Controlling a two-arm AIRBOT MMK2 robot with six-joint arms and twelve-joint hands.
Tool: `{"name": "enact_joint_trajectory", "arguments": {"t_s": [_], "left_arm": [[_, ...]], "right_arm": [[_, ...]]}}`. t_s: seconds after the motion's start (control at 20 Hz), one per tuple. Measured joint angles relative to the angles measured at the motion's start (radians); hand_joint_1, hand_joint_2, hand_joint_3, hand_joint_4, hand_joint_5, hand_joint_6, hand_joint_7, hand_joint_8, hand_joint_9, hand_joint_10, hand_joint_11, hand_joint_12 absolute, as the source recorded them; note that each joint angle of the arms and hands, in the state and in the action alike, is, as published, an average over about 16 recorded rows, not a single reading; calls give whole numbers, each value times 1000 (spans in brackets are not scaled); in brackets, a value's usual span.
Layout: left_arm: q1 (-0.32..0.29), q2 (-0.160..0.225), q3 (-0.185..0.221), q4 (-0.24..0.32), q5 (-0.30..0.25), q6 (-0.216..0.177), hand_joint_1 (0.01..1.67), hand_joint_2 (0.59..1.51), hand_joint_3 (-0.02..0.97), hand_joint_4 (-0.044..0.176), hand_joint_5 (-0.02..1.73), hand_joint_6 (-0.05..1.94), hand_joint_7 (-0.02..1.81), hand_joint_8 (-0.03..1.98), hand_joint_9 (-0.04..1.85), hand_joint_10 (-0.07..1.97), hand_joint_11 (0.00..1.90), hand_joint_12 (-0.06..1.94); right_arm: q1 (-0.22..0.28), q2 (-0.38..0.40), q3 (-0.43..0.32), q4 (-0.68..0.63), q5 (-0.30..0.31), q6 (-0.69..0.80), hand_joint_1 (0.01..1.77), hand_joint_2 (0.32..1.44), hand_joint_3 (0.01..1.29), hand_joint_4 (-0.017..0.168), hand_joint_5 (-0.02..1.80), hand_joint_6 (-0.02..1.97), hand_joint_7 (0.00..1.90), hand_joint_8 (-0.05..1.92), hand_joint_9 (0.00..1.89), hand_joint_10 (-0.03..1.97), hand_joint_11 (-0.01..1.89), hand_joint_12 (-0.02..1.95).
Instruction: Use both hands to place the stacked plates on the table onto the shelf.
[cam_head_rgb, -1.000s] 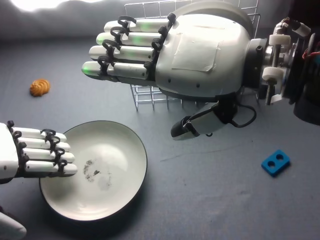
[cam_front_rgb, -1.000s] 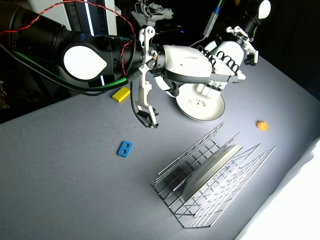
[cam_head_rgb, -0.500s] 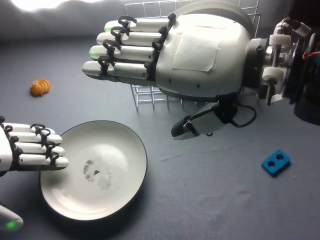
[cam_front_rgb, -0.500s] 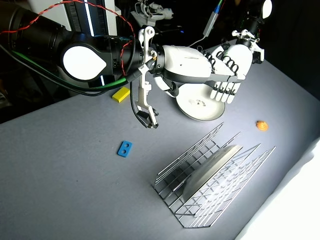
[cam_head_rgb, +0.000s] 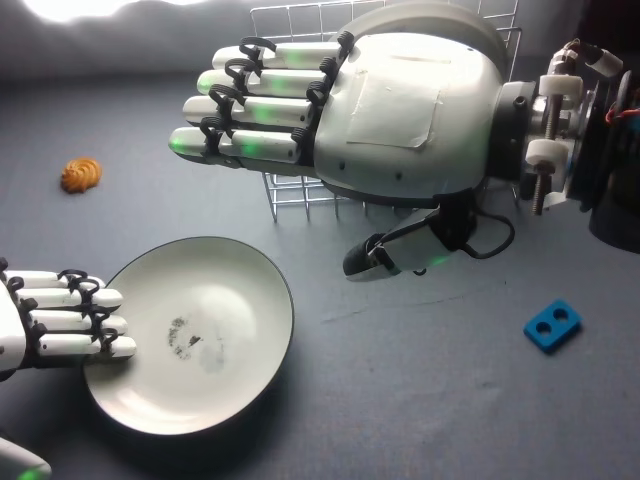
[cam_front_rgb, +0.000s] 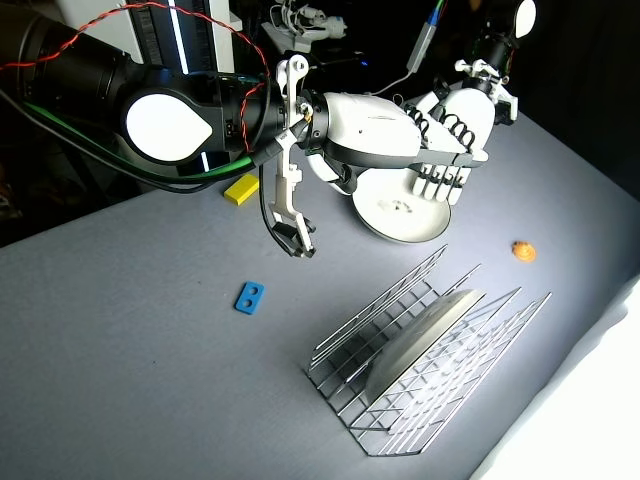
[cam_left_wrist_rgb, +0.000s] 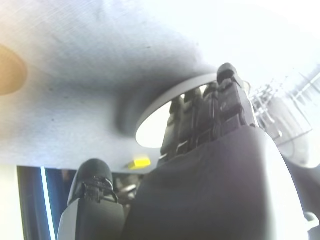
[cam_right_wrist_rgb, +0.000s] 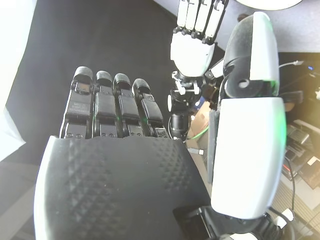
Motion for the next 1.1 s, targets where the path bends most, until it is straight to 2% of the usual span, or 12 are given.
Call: {"name": "enact_joint_trajectory", "arguments": {"t_s": [0.45, 1.1], "left_arm": [[35, 4, -37, -26, 34, -4, 17, 1125, 15, -4, 41, -12, 29, -11, -18, -42, 29, 37], [75, 4, -88, -56, 25, -10, 17, 1128, 14, -10, 24, -30, 8, -16, -22, -48, 34, 49]], "right_arm": [[-33, -37, 12, 14, -8, -65, 1014, 878, 14, 4, 16, 35, 12, 15, 12, -1, 21, 2], [-102, -243, 141, 98, -59, -229, 1062, 876, 14, 4, 18, 35, 12, 15, 12, -1, 21, 3]]}}
